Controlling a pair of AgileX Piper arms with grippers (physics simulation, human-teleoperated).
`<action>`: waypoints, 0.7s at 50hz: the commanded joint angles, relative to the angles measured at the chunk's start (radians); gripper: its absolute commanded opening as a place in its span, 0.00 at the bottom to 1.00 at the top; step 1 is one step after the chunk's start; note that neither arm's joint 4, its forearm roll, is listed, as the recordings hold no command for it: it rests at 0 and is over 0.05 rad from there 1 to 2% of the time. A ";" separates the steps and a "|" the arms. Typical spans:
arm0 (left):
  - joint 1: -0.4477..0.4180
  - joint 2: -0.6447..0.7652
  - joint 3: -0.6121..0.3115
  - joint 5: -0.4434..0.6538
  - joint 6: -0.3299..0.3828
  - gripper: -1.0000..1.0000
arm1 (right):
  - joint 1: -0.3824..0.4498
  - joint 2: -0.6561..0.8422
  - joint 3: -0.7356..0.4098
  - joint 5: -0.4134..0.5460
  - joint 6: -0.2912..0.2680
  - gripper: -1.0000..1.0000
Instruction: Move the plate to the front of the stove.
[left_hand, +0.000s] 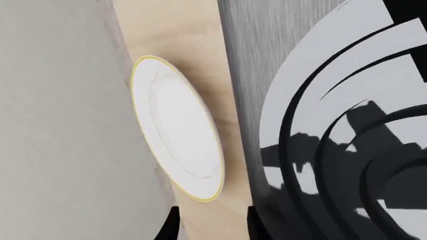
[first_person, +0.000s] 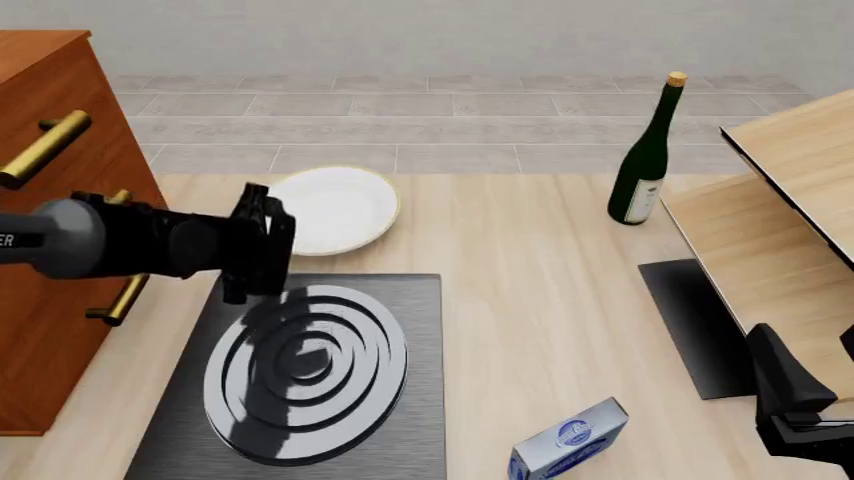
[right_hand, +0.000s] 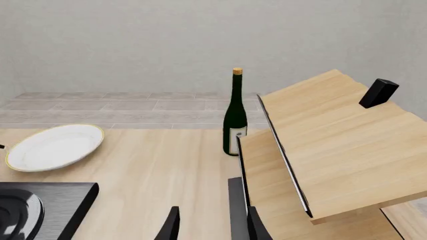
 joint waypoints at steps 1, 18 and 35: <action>-0.010 -0.027 0.001 0.017 -0.004 1.00 | 0.000 -0.001 0.000 0.000 0.000 1.00; -0.026 -0.064 0.012 0.027 -0.002 1.00 | 0.000 -0.001 0.000 0.000 0.000 1.00; -0.063 -0.112 0.008 0.036 -0.003 1.00 | 0.000 0.001 0.000 0.000 0.000 1.00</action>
